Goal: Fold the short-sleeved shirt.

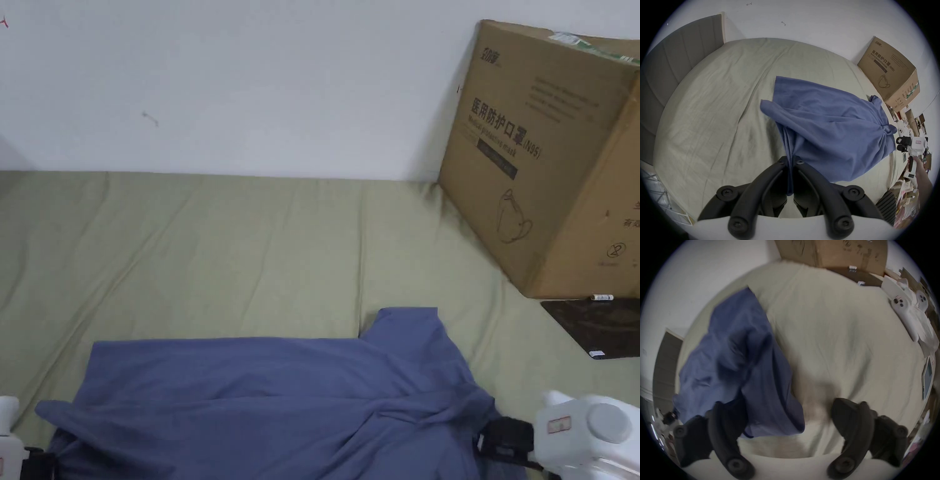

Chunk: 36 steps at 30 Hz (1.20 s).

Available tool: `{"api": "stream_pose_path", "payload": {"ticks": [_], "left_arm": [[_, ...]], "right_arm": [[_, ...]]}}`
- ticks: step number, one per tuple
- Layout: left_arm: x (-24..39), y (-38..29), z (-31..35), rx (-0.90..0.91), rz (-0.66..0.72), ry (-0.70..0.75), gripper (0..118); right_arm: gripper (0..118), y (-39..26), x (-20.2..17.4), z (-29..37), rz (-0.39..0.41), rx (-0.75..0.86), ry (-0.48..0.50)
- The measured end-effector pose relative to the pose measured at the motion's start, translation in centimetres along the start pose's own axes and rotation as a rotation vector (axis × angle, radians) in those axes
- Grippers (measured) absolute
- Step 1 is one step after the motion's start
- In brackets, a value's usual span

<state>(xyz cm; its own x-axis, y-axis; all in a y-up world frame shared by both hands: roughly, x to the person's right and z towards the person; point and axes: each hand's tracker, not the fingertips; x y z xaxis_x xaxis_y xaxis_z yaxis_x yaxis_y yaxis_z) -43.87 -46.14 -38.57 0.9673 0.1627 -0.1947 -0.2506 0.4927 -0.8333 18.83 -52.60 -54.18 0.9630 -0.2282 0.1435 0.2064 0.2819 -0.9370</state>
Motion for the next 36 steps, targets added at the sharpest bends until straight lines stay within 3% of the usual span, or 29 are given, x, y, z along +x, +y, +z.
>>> {"api": "stream_pose_path", "payload": {"ticks": [1,2,3,4,5,6,7,8,10,15,19,22,25,29,30,31,33,34,36], "left_arm": [[-0.1,-0.1,-0.2,-0.008,0.001,0.003,5],[-0.1,-0.1,-0.4,-0.013,0.004,0.002,5],[-0.2,-0.1,-0.5,-0.020,0.009,-0.001,4],[-0.1,-0.2,-0.6,-0.026,0.012,-0.001,4],[-0.1,-0.2,-0.7,-0.030,0.016,-0.001,4],[-0.1,-0.1,-0.6,-0.030,0.019,0.002,4],[0.0,-0.2,-0.5,-0.027,0.022,0.002,4],[0.3,-0.2,-0.2,-0.021,0.026,0.001,4],[0.3,0.1,0.7,-0.001,0.035,-0.012,4],[-0.9,1.2,5.8,0.117,0.067,-0.034,4],[-3.1,-1.2,9.1,0.139,0.089,-0.042,4],[-4.0,-5.3,9.5,0.072,0.115,-0.058,4],[-4.4,-10.0,7.7,-0.049,0.084,-0.035,4],[-6.0,-14.3,4.4,-0.132,0.121,-0.043,5],[-6.3,-14.7,4.1,-0.130,0.131,-0.055,6],[-6.4,-14.8,4.1,-0.110,0.152,-0.073,20],[-6.7,-14.0,4.9,-0.101,0.172,-0.064,91],[-7.0,-13.6,5.1,-0.099,0.172,-0.064,105],[-7.0,-12.6,6.8,-0.039,0.144,-0.051,102]], "right_arm": [[99,-0.2,-0.4,-0.5,0.027,-0.026,-0.028],[93,-0.6,-1.2,-0.3,0.104,-0.013,-0.095],[80,-1.1,-1.7,-0.2,0.188,0.025,-0.101],[61,-1.2,-2.1,0.2,0.221,0.042,-0.103],[13,-1.4,-2.5,0.9,0.245,0.051,-0.115],[3,-1.8,-2.9,1.8,0.245,0.059,-0.071],[3,-2.1,-3.3,2.4,0.240,0.046,0.005],[3,-2.5,-3.7,3.2,0.235,0.051,-0.003],[3,-2.6,-4.4,4.7,0.260,0.042,0.069],[3,-2.1,-2.1,11.2,0.180,0.162,0.152],[3,-6.1,-0.4,15.3,0.203,0.181,0.127],[3,-10.5,1.1,15.7,0.149,0.121,0.170],[3,-14.2,2.1,13.3,0.213,0.024,0.096],[3,-17.0,3.9,8.7,0.133,-0.052,0.093],[4,-17.0,4.8,7.9,0.109,-0.046,0.108],[12,-16.7,5.6,7.4,0.088,-0.025,0.114],[92,-16.4,5.4,8.1,0.043,0.014,0.100],[111,-16.2,5.3,8.5,0.042,0.025,0.070],[111,-15.9,4.9,10.3,0.059,0.064,0.072]]}}
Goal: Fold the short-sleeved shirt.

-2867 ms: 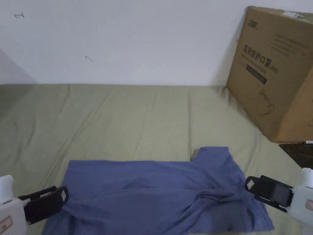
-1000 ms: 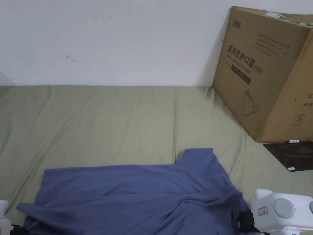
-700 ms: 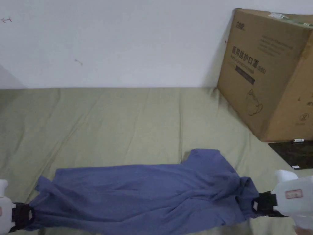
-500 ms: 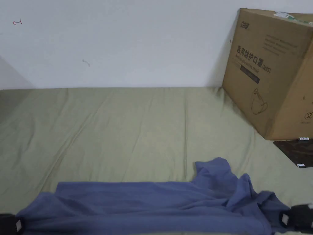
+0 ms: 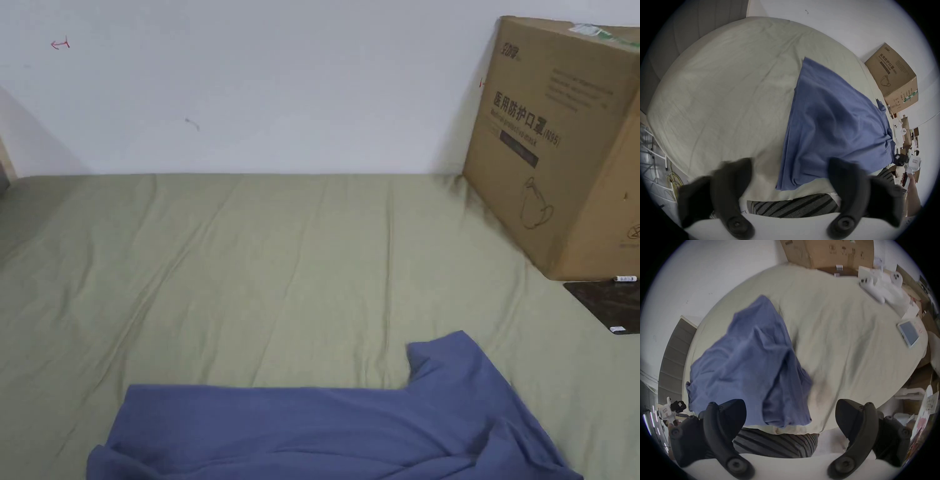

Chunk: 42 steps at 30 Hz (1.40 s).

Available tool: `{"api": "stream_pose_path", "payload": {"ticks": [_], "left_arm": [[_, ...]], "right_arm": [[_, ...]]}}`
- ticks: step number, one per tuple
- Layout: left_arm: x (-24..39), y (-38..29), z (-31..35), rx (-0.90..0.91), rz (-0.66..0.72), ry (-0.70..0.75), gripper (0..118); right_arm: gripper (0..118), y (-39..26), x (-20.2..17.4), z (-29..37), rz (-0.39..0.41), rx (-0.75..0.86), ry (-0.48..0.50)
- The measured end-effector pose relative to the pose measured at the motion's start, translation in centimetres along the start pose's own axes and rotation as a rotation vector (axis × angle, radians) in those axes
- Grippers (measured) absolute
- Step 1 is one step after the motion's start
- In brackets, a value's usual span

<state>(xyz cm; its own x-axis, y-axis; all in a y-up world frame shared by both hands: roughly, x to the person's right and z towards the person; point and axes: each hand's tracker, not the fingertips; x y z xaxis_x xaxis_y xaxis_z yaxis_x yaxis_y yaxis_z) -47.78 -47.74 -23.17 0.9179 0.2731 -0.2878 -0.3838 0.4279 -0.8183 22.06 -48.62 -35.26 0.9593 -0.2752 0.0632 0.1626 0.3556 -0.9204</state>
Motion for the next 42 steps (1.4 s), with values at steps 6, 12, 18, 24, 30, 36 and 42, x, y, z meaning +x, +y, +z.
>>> {"api": "stream_pose_path", "payload": {"ticks": [6,12,18,24,30,36,42], "left_arm": [[5.2,2.8,7.1,0.310,-0.070,-0.090,102],[12.5,3.6,11.1,0.755,-0.198,-0.165,69],[16.0,4.4,11.3,0.892,-0.191,-0.161,0],[14.8,8.9,11.5,0.713,-0.233,-0.158,0],[7.5,17.7,0.6,0.119,-0.077,-0.160,0],[3.9,19.5,-10.3,-0.013,-0.133,-0.040,113],[3.9,19.5,-17.2,-0.065,-0.209,0.047,118]], "right_arm": [[110,1.3,-6.0,7.7,0.086,0.291,0.101],[45,0.7,-14.9,12.3,0.277,0.784,0.250],[0,0.2,-20.2,12.5,0.244,1.025,0.300],[0,1.4,-20.0,12.2,0.241,0.982,0.380],[0,3.7,-18.6,10.1,0.176,0.805,0.496],[0,4.4,-18.0,6.9,0.077,0.666,0.503],[0,5.5,-16.1,4.2,0.074,0.604,0.406]]}}
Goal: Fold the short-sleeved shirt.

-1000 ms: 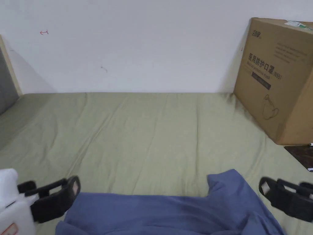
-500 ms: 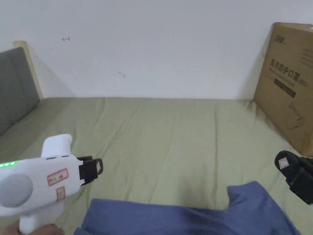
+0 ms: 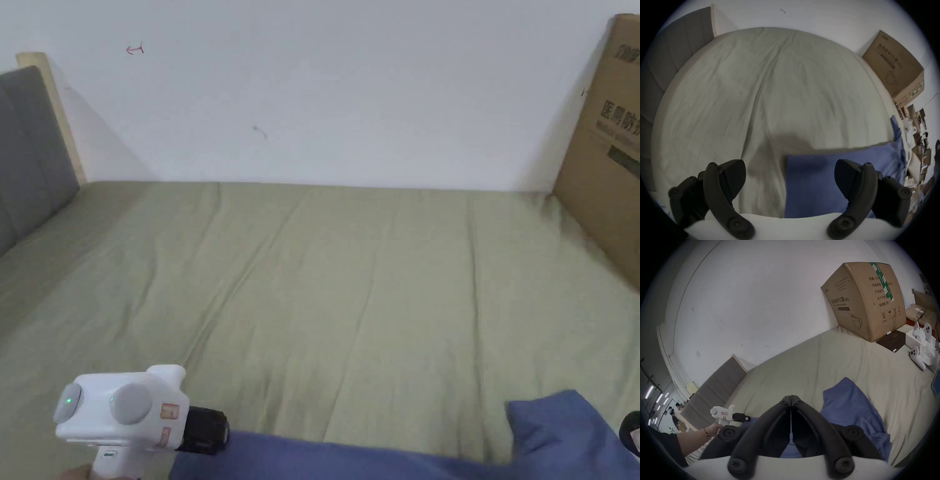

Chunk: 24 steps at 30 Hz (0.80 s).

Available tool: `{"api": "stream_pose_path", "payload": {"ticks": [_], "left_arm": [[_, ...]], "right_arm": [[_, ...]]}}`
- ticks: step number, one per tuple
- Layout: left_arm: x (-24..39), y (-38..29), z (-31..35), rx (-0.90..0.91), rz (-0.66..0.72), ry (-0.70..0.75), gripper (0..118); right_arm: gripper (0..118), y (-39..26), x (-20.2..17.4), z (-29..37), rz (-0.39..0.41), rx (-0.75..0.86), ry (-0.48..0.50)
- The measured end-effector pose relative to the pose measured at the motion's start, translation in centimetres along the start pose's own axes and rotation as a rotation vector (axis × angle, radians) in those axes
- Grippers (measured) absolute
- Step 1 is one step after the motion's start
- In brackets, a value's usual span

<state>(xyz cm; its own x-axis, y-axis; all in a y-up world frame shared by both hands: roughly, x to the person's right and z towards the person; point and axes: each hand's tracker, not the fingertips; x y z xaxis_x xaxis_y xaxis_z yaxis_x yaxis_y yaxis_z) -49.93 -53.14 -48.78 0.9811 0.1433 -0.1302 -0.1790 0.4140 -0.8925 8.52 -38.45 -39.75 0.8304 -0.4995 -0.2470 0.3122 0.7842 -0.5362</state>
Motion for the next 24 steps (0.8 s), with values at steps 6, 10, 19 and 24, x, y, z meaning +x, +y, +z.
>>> {"api": "stream_pose_path", "payload": {"ticks": [6,10,19,24], "left_arm": [[3.1,-1.4,-0.8,0.018,-0.124,0.099,105],[3.8,-1.6,2.7,0.079,-0.199,0.082,5],[4.0,-1.5,9.1,0.158,-0.135,-0.030,2],[4.4,-2.0,9.7,0.143,-0.139,-0.024,2]], "right_arm": [[0,0.2,1.6,-3.0,0.059,-0.109,-0.154],[0,1.4,6.4,-7.9,0.039,-0.301,-0.211],[117,5.4,16.6,-20.4,-0.087,-0.535,-0.424],[94,3.4,18.3,-23.6,0.005,-0.737,-0.491]]}}
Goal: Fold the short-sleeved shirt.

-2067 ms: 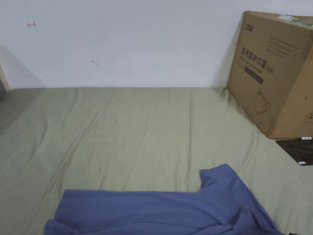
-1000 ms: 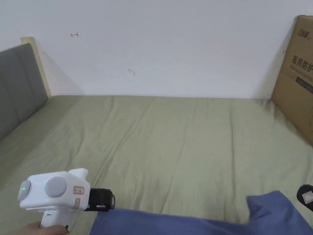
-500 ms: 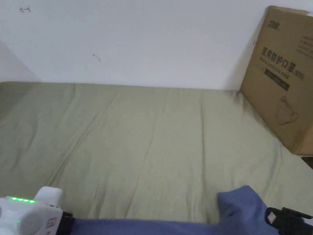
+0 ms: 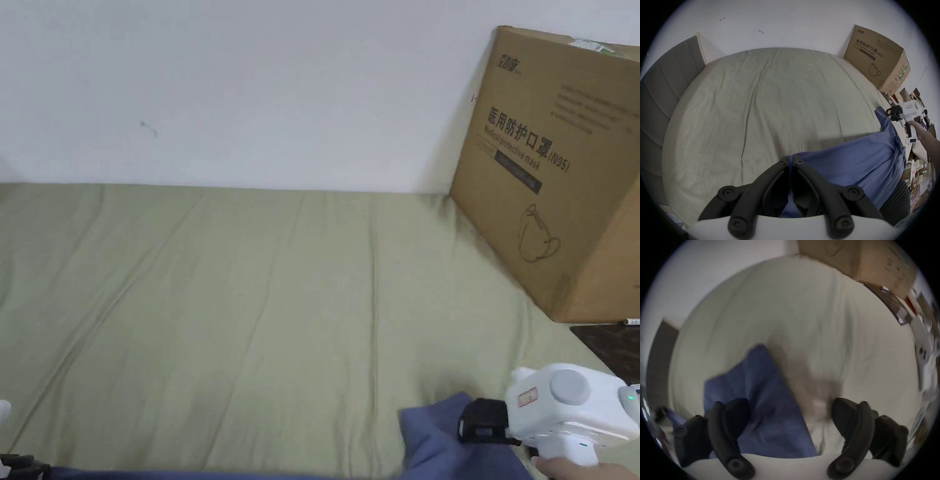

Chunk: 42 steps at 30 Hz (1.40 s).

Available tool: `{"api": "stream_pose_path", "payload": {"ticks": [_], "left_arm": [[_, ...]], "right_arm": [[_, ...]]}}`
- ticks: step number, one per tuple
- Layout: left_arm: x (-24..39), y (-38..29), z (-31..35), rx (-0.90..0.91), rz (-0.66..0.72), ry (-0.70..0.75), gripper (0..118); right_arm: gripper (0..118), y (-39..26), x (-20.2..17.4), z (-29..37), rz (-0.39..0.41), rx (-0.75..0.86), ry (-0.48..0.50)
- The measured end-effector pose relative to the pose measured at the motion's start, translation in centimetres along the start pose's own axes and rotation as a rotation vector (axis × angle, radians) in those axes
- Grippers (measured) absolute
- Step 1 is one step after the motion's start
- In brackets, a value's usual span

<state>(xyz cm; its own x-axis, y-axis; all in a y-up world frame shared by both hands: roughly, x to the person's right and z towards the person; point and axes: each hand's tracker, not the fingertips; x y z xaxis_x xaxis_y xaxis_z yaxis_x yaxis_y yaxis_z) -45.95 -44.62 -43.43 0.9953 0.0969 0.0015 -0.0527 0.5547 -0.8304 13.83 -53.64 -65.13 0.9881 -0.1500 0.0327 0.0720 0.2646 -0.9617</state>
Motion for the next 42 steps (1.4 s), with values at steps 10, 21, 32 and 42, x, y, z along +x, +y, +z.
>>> {"api": "stream_pose_path", "payload": {"ticks": [10,21,32,42], "left_arm": [[-0.8,-0.3,-0.9,0.019,0.134,-0.002,2],[0.1,1.4,3.6,0.211,0.140,-0.041,2],[0.3,-11.5,6.2,-0.039,0.135,-0.118,2],[1.2,-15.1,7.6,-0.053,0.153,-0.124,104]], "right_arm": [[1,-3.6,-2.3,6.4,0.213,0.185,0.048],[1,-4.6,-0.4,16.1,0.051,0.513,0.142],[1,-22.8,5.9,14.4,0.093,0.279,0.092],[114,-22.1,6.2,14.5,0.029,0.303,-0.011]]}}
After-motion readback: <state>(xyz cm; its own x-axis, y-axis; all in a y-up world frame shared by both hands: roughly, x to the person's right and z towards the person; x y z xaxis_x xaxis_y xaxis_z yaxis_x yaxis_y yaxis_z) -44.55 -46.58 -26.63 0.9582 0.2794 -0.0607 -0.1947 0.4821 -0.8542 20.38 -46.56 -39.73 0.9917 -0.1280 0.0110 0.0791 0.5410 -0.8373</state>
